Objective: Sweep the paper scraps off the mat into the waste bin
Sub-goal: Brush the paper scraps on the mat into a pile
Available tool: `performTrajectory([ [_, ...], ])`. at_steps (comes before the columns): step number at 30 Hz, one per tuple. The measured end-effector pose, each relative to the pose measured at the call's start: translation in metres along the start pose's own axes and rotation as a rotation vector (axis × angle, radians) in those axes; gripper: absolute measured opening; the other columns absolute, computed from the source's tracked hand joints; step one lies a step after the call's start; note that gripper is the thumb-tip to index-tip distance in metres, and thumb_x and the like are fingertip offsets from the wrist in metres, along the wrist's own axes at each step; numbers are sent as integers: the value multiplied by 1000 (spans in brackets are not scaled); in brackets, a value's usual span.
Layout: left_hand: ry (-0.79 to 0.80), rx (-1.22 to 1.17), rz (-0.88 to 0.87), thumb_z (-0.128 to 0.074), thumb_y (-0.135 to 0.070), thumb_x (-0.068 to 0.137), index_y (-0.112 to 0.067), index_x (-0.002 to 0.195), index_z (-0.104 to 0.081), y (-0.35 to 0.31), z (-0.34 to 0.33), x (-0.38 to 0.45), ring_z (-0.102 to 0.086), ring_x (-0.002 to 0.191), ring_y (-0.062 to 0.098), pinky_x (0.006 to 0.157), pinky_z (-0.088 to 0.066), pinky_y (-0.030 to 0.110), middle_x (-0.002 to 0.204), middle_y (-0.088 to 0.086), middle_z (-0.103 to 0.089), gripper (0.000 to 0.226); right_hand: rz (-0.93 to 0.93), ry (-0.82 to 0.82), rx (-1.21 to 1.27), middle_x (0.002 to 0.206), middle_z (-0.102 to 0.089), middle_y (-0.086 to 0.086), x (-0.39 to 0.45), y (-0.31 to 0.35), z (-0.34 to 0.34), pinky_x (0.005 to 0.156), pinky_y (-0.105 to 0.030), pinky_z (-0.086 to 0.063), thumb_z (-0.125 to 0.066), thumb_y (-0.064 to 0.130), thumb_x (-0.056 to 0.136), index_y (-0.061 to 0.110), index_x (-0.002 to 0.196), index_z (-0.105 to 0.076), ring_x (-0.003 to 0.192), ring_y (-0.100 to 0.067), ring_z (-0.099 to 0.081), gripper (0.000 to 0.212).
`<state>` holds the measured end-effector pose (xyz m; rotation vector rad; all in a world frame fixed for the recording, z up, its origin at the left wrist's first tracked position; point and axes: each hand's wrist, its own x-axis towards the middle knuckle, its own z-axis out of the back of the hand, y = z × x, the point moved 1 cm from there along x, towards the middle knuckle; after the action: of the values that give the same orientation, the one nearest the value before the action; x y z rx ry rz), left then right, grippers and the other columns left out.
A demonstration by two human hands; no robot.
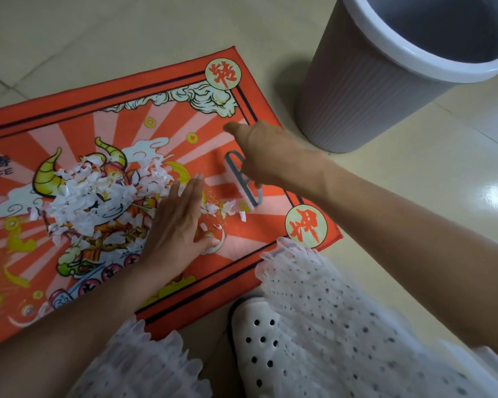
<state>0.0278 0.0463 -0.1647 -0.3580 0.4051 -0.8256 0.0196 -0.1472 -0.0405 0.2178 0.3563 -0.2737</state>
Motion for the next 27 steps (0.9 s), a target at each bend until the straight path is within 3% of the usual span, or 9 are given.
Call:
performTrajectory([
  [3, 14, 10, -4, -81, -47, 72, -26, 155, 13, 4, 1, -6, 8, 151, 26, 119, -13, 53, 165, -3, 4, 127, -14, -2, -68, 108, -56, -15, -11, -12, -1, 63, -34, -42, -54, 4, 87, 16, 145, -33, 94, -34, -60, 63],
  [6, 27, 65, -8, -79, -57, 67, -24, 155, 13, 13, 2, -13, 11, 151, 26, 120, -11, 53, 164, -3, 8, 131, -26, 37, -85, 111, -55, -16, -19, -9, -14, 63, -34, -41, -56, 6, 88, 20, 148, -28, 99, -36, -60, 68],
  [11, 19, 145, 12, -77, -64, 62, -21, 155, 12, 23, 5, -22, 14, 150, 25, 120, -9, 53, 163, -2, 12, 136, 8, 73, 0, 106, -51, -15, -15, 11, -25, 63, -33, -40, -52, 1, 87, 18, 150, -23, 99, -36, -59, 72],
  [15, 12, 163, 29, -74, -70, 59, -18, 156, 9, 30, 9, -26, 11, 150, 29, 120, -10, 56, 165, 1, 9, 138, 46, 64, 25, 113, -51, -17, -7, 29, -25, 63, -33, -41, -51, 6, 91, 15, 149, -25, 98, -35, -58, 65],
  [19, 5, 170, 61, -72, -74, 56, -17, 156, 9, 38, 11, -31, 13, 150, 29, 118, -2, 49, 164, 1, 11, 140, 80, 48, 51, 101, -48, -15, 5, 53, -26, 58, -31, -35, -51, 3, 90, 12, 147, -29, 86, -33, -54, 61],
  [21, -11, 182, 82, -64, -79, 56, -16, 156, 8, 43, 11, -35, 12, 150, 29, 117, -5, 51, 165, 3, 9, 139, 97, 43, 74, 114, -52, -21, 11, 64, -28, 58, -30, -36, -50, 0, 89, 10, 145, -31, 92, -34, -58, 60],
  [24, -34, 165, 111, -47, -85, 57, -12, 156, 5, 52, 12, -42, 12, 150, 30, 119, -6, 54, 165, 6, 7, 133, 133, 27, 92, 117, -53, -22, 18, 83, -29, 59, -30, -37, -48, 1, 91, 8, 145, -30, 79, -29, -50, 57],
  [27, -57, 144, 146, -60, -79, 60, -13, 156, 7, 63, 13, -50, 13, 150, 30, 120, -7, 56, 165, 4, 10, 134, 155, 12, 74, 117, -51, -20, 25, 100, -29, 62, -30, -36, -48, 1, 91, 7, 146, -30, 87, -34, -54, 58],
])
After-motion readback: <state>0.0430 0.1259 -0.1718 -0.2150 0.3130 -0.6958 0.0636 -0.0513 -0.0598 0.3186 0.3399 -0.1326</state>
